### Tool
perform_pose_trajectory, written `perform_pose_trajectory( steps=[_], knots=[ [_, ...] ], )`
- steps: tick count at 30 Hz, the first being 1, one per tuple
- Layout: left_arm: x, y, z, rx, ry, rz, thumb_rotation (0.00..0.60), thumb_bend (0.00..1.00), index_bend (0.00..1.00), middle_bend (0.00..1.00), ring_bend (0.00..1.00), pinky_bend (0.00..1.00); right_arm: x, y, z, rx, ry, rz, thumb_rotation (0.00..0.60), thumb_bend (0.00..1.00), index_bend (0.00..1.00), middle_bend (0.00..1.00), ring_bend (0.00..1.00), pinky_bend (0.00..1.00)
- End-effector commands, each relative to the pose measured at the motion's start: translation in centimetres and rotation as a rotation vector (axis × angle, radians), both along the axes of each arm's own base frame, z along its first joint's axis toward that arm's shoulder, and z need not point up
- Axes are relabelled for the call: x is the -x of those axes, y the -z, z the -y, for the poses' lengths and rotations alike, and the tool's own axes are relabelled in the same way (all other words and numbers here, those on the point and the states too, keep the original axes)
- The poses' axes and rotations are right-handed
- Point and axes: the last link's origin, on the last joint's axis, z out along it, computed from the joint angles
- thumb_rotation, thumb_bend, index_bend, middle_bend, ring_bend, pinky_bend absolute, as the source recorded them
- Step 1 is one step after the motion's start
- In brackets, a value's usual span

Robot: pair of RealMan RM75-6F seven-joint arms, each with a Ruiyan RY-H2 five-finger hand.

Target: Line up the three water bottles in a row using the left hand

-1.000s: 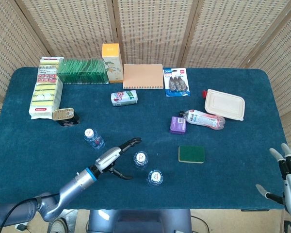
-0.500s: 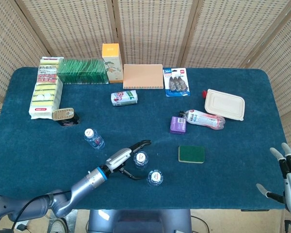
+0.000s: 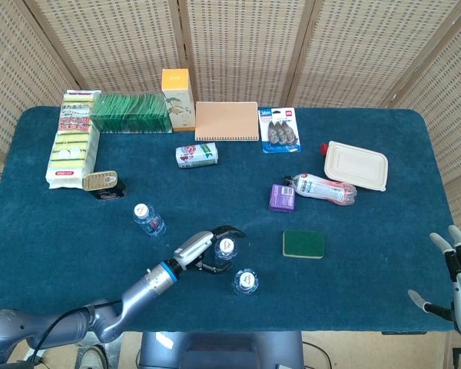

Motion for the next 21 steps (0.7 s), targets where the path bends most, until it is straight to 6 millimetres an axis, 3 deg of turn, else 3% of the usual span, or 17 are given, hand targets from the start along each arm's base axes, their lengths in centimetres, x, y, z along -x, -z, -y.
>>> perform_pose_trajectory(
  steps=[1,9,15,21],
  knots=[
    [-0.1,0.0,-0.2,-0.017,-0.002,0.003,0.600,0.47,0.34,0.34,0.20,0.37,0.0,0.0,0.0,0.002,0.000,0.000,0.600,0.00,0.14,0.00,0.00,0.00],
    [-1.0,-1.0,-1.2,-0.080,-0.015,0.038,0.600,0.47,0.38,0.37,0.22,0.39,0.0,0.0,0.0,0.000,-0.002,0.001,0.600,0.00,0.14,0.00,0.00,0.00],
    [-3.6,-1.5,-2.5,-0.114,0.025,0.053,0.600,0.46,0.38,0.37,0.22,0.39,-0.2,0.2,0.0,-0.010,-0.006,-0.003,0.600,0.00,0.14,0.00,0.00,0.00],
    [-6.0,-0.7,-3.8,-0.115,0.038,0.029,0.600,0.47,0.38,0.37,0.22,0.39,-0.1,0.3,0.0,-0.011,-0.003,-0.003,0.600,0.00,0.14,0.00,0.00,0.00]
  ],
)
